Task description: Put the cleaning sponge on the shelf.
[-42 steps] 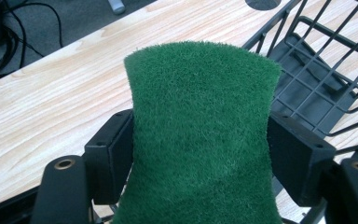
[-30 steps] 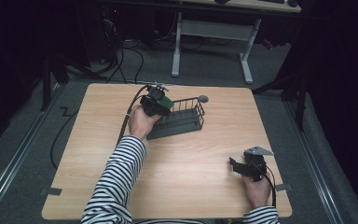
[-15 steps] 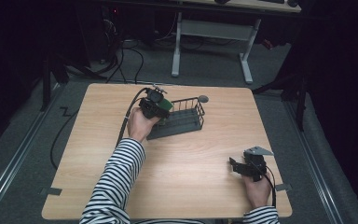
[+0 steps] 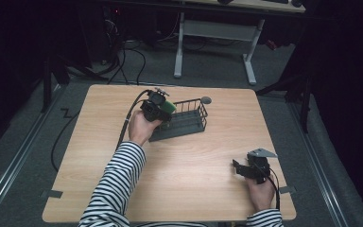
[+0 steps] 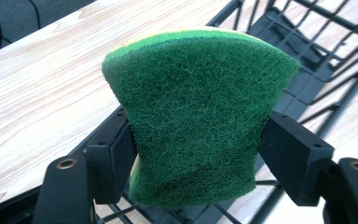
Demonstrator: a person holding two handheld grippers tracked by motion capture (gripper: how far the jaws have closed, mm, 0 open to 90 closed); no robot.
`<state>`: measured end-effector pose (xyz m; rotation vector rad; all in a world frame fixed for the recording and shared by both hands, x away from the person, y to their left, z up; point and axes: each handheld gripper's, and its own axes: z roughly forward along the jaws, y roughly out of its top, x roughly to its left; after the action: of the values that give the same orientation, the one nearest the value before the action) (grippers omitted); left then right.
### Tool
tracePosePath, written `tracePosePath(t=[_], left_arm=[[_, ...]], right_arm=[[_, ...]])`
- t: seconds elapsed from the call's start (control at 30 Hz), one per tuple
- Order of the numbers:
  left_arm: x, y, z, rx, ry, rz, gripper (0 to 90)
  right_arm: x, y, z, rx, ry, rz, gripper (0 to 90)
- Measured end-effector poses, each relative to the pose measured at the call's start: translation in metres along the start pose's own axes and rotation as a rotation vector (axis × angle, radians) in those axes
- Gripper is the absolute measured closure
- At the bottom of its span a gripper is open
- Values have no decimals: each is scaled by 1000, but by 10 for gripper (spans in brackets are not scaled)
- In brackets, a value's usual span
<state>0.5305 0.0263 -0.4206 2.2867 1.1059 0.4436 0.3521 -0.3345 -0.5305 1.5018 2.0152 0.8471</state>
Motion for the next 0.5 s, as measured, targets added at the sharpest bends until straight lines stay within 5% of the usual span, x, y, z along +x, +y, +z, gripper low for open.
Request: tracePosePath(t=[0.5], left_arm=[[2, -2, 5, 26, -29, -17, 258]], right_arm=[[0, 0, 0, -1, 1, -1, 304]])
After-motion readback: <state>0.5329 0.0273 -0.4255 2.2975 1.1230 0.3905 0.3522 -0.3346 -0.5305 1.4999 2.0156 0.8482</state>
